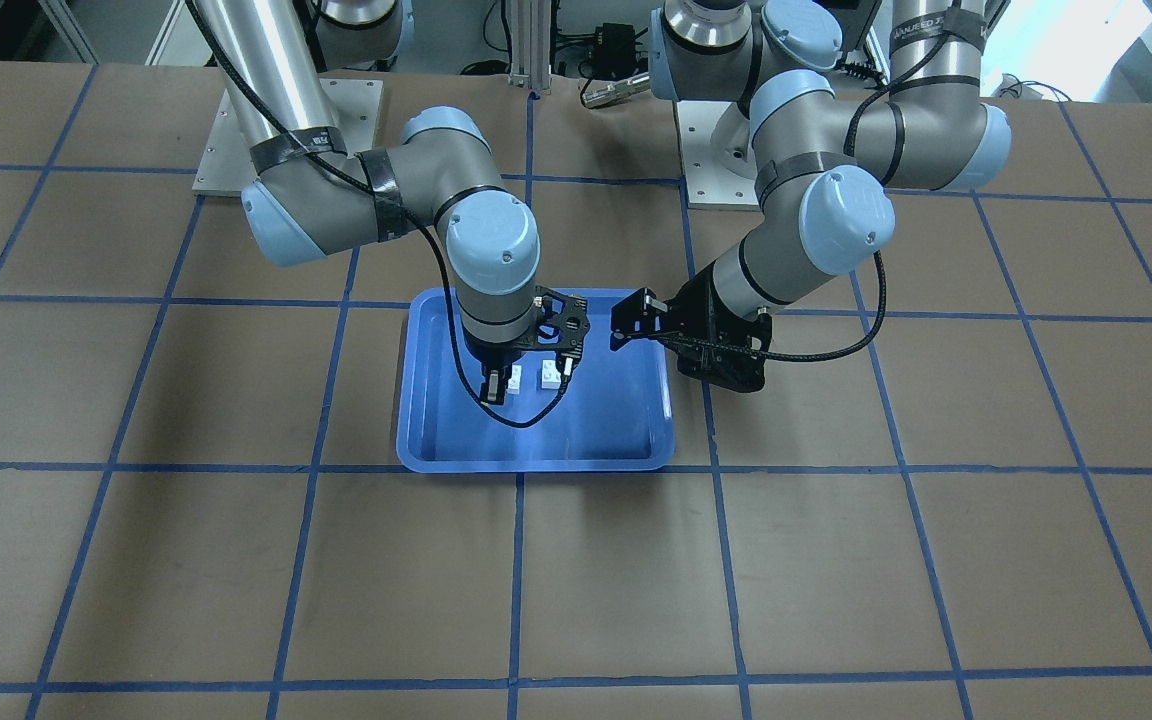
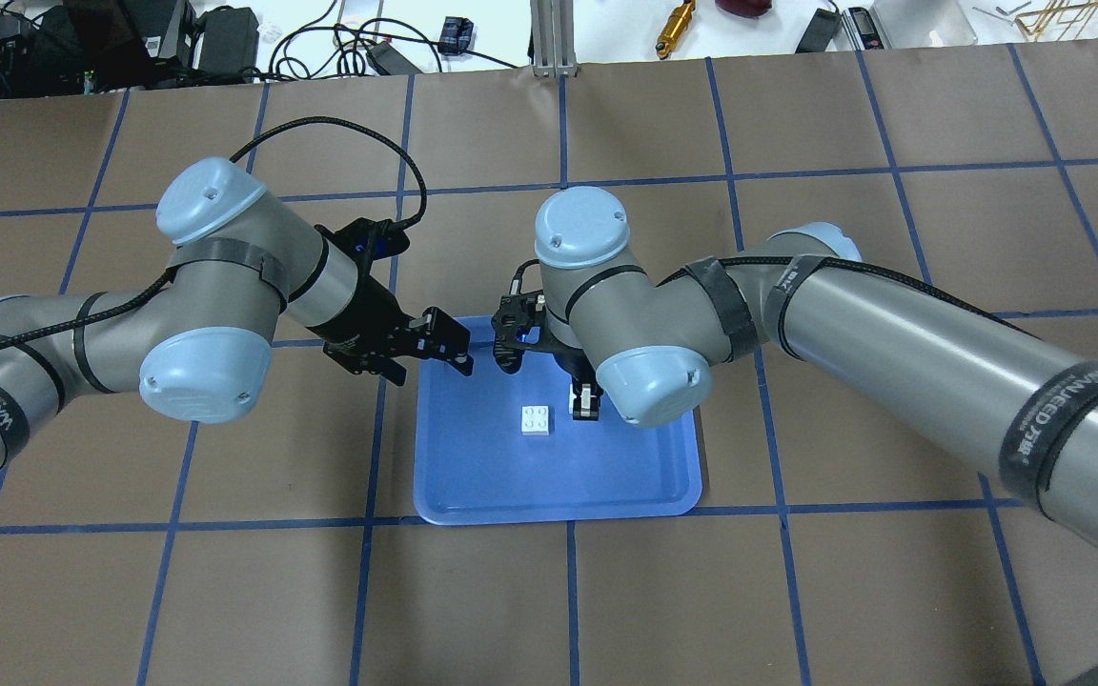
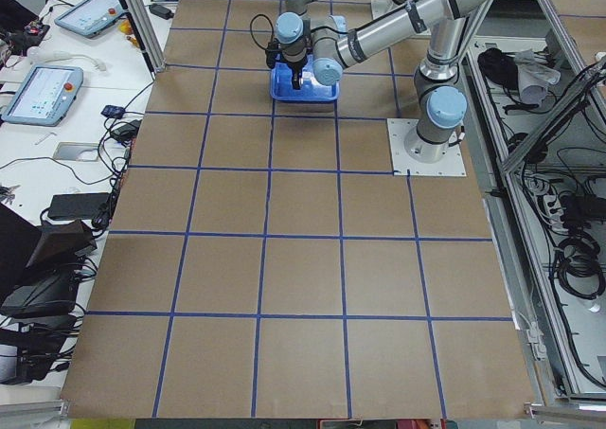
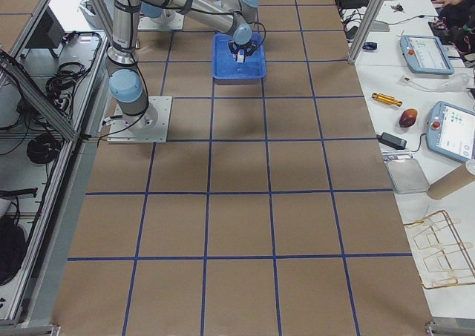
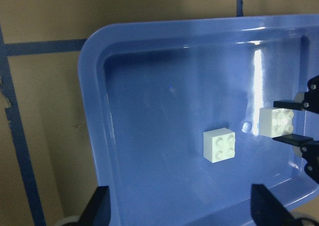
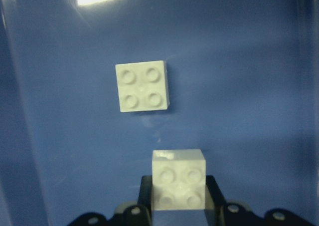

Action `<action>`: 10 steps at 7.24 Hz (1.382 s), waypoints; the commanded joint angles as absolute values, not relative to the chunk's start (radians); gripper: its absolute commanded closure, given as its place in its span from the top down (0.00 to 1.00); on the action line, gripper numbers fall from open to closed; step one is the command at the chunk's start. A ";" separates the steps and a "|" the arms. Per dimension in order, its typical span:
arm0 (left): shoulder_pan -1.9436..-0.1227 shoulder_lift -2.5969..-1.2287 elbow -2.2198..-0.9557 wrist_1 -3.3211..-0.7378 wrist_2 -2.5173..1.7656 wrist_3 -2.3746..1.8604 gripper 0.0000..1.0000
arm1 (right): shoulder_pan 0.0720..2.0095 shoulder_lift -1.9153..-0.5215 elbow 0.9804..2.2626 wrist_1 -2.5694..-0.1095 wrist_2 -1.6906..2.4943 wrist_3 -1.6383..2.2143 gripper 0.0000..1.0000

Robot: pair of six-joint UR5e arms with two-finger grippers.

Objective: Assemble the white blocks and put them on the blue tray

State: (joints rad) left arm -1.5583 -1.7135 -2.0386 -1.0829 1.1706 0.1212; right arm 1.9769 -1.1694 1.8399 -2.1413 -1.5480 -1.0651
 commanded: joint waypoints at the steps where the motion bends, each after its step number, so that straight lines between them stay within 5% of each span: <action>1: -1.548 -1.712 -2.039 -1.092 1.172 0.123 1.00 | 1.985 -1.157 1.839 -2.151 -1.546 -1.065 0.00; 10: -1.522 -1.701 -2.039 -1.127 1.170 0.163 1.00 | 2.039 -1.143 1.841 -2.169 -1.549 -1.009 0.00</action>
